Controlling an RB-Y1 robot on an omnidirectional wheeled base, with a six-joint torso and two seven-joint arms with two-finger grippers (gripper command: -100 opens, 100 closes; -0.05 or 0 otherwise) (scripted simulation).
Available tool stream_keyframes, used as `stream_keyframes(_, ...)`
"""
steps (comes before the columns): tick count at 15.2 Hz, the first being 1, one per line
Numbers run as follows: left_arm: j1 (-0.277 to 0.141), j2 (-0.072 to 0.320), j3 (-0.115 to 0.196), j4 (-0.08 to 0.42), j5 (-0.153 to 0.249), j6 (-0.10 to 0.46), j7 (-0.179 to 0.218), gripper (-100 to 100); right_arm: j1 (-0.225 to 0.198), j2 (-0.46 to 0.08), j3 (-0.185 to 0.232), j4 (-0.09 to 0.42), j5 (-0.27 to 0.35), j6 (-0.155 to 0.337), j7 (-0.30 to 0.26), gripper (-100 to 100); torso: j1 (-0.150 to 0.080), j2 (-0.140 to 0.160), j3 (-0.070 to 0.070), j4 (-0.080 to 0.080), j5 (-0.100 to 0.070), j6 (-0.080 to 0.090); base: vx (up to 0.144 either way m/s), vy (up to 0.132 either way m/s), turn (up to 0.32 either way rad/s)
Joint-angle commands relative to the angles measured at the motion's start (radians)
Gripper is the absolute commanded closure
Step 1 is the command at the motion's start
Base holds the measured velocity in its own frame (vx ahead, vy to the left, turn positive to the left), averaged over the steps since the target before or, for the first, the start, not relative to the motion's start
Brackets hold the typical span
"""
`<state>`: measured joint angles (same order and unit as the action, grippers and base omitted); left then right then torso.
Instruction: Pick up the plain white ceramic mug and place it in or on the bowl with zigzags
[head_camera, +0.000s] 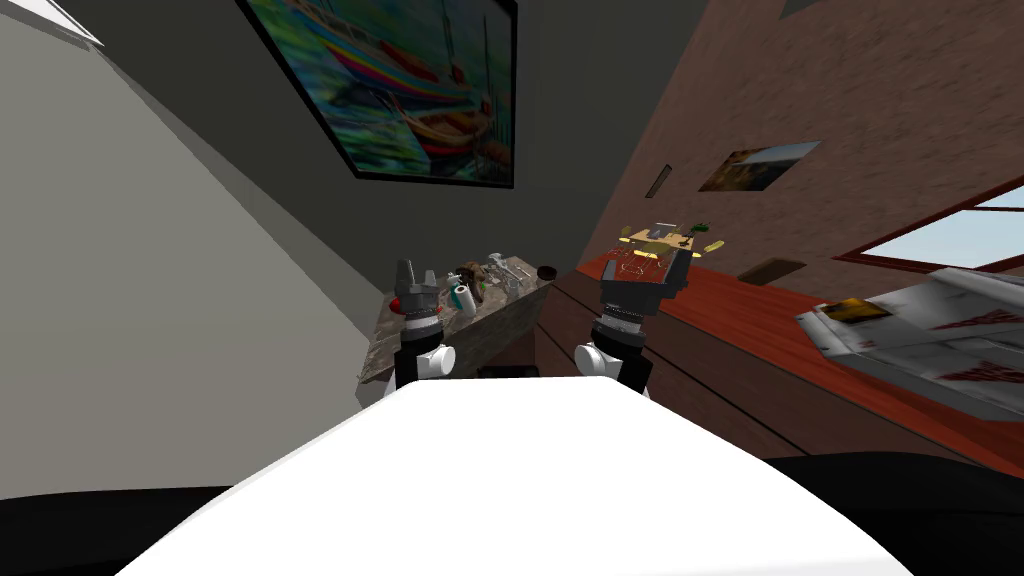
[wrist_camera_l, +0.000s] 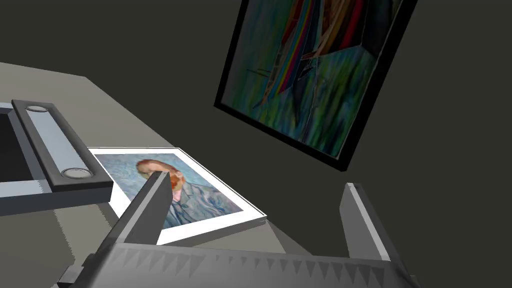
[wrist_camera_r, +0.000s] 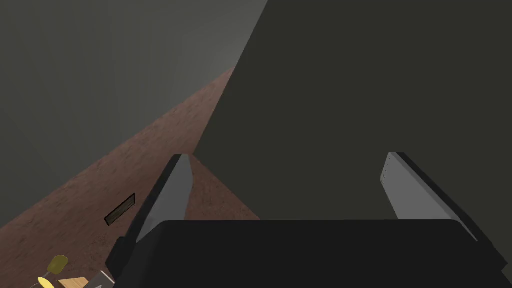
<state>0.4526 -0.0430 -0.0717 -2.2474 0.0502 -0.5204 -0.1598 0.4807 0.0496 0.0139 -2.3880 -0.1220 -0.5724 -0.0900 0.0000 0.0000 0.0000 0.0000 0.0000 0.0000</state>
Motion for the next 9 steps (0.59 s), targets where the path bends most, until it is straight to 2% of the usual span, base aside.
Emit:
stream_keyframes(1, -0.008, 0.047, 0.001, 0.005, 0.005, 0.018, -0.001, -100, 0.000, 0.000, 0.000, 0.000, 0.000, 0.000, 0.000, 0, 0.000, 0.000, 0.000, 0.000, 0.000, 0.000, 0.002, -0.006, -0.010)
stream_keyframes(2, -0.008, 0.047, 0.001, 0.005, 0.005, 0.018, -0.001, -100, 0.000, 0.000, 0.000, 0.000, 0.000, 0.000, 0.000, 0, 0.000, 0.000, 0.000, 0.000, 0.000, 0.000, 0.004, -0.009, -0.012)
stream_keyframes(3, -0.017, 0.081, 0.001, 0.010, 0.010, 0.037, -0.003, -100, 0.000, 0.000, 0.000, 0.000, 0.000, 0.000, 0.000, 0, 0.000, 0.000, 0.000, 0.000, 0.000, 0.000, 0.005, -0.012, -0.014)
stream_keyframes(4, -0.017, 0.081, 0.001, 0.010, 0.010, 0.037, -0.003, -100, 0.000, 0.000, 0.000, 0.000, 0.000, 0.000, 0.000, 0, 0.000, 0.000, 0.000, 0.000, 0.000, 0.000, 0.006, -0.013, -0.011)
stream_keyframes(5, -0.028, 0.114, 0.002, 0.017, 0.016, 0.061, -0.005, -100, 0.000, 0.000, 0.000, 0.000, 0.000, 0.000, 0.000, 0, 0.000, 0.000, 0.000, 0.000, 0.000, 0.000, 0.007, -0.017, -0.015)
stream_keyframes(6, -0.028, 0.114, 0.002, 0.017, 0.016, 0.061, -0.005, -100, 0.000, 0.000, 0.000, 0.000, 0.000, 0.000, 0.000, 0, -0.001, -0.001, 0.000, 0.000, 0.000, 0.000, 0.008, -0.018, -0.014)
stream_keyframes(8, -0.058, 0.171, 0.005, 0.034, 0.033, 0.116, -0.010, -100, 0.000, 0.000, 0.000, 0.000, 0.000, 0.000, 0.000, 0, -0.001, -0.001, 0.000, 0.000, 0.000, 0.000, 0.013, -0.024, -0.029)
stream_keyframes(9, -0.058, 0.177, 0.005, 0.034, 0.033, 0.127, -0.010, -100, 0.000, 0.000, 0.000, 0.000, 0.000, 0.000, 0.000, 0, -0.001, -0.001, -0.001, 0.000, 0.000, 0.000, 0.015, -0.031, -0.026)
